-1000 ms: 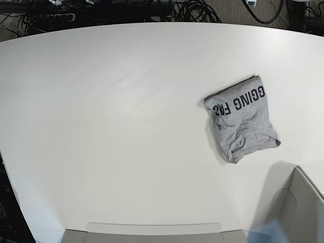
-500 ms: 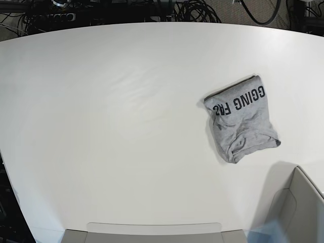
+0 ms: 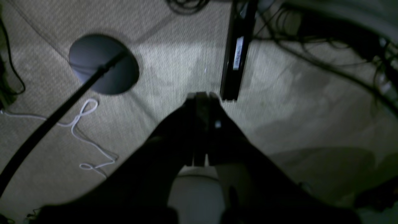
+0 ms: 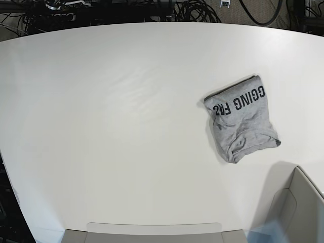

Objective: Fold the T-shirt properly

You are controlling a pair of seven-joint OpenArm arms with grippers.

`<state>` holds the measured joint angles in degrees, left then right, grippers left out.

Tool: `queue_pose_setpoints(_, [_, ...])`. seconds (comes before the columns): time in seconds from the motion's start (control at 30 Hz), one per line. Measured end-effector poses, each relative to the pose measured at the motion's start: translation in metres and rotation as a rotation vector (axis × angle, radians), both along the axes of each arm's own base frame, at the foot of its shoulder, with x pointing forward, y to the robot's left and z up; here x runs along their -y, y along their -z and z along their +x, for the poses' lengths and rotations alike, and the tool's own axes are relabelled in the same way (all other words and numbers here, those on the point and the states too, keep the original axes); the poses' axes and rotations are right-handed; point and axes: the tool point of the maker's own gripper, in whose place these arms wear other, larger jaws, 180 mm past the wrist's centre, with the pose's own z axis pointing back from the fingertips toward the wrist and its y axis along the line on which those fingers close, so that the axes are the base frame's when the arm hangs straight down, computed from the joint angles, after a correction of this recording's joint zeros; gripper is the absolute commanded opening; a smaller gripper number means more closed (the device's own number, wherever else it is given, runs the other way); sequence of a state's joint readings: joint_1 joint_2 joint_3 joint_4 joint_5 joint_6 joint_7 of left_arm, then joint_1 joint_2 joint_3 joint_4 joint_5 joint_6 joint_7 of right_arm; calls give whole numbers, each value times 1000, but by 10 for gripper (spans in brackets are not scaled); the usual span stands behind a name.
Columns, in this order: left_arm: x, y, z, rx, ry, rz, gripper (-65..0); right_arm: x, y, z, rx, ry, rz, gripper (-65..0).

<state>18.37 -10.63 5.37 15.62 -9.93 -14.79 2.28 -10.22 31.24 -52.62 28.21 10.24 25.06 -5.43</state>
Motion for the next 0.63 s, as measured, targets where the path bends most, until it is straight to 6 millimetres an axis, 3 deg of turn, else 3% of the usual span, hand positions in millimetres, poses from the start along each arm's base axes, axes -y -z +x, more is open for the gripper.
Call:
queue_pose_setpoints(0.17, [-11, -3, -11, 12, -1, 24, -650, 12, -2, -9, -51, -138, -3, -650])
queue_pose_setpoints(0.47, [21, 1, 3, 51, -18, -28, -650, 36, 2, -26, -163, -363, -84, -650])
queue_pose_setpoints(0.63, [13, 0, 0, 45, -15, -10, -650, 43, 1, -34, -202, -436, -105, -650])
